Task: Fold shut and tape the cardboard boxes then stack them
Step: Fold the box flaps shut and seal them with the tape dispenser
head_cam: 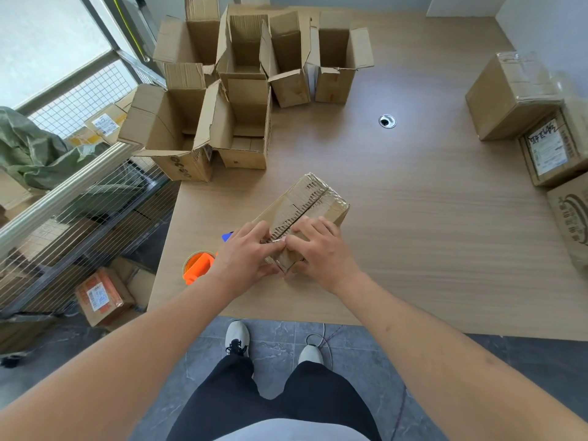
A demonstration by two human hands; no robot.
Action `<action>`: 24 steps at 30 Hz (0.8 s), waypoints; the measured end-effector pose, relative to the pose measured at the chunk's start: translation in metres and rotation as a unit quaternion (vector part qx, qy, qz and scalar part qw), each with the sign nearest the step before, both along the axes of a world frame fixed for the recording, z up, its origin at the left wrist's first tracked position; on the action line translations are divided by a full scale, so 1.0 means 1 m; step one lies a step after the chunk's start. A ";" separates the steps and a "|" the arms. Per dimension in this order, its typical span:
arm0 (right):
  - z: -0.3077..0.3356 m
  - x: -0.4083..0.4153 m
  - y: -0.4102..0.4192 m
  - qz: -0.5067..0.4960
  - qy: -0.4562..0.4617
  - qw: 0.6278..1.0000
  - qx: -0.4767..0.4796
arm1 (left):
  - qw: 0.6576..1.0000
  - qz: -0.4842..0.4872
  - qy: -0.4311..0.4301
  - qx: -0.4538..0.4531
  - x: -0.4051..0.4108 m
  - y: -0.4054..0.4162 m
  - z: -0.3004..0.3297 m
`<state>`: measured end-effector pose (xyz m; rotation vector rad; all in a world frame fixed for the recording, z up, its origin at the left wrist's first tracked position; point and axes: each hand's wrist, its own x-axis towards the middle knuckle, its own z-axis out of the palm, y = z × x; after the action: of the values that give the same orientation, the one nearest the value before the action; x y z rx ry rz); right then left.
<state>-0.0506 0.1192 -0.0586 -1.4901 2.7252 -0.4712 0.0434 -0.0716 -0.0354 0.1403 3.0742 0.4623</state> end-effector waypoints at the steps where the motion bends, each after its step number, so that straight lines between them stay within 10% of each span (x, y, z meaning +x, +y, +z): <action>1: 0.001 -0.002 0.001 0.005 -0.003 1.000 -0.004 | 1.000 0.004 0.005 0.001 0.001 0.001 0.001; 24: 0.011 -0.002 0.016 0.003 -0.137 0.990 0.039 | 0.994 0.013 -0.017 0.105 0.001 -0.016 -0.004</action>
<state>-0.0525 0.1354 -0.0478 -1.3055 2.4968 -0.5191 0.0444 -0.0873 -0.0398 0.0964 2.9896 0.7807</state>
